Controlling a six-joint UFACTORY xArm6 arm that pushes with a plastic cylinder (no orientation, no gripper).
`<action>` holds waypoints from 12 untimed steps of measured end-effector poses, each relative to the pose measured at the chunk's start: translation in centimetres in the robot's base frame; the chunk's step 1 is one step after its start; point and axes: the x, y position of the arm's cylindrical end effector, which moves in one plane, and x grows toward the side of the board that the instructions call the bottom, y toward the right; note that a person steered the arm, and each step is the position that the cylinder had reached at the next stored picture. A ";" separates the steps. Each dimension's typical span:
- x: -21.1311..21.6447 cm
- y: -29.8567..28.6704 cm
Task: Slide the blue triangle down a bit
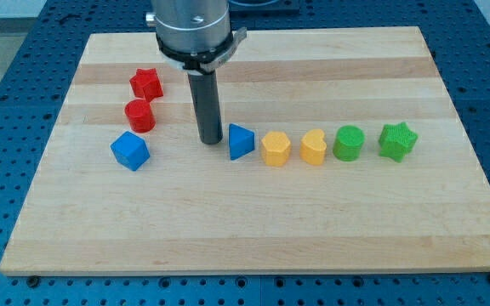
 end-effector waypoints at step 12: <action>-1.3 4.0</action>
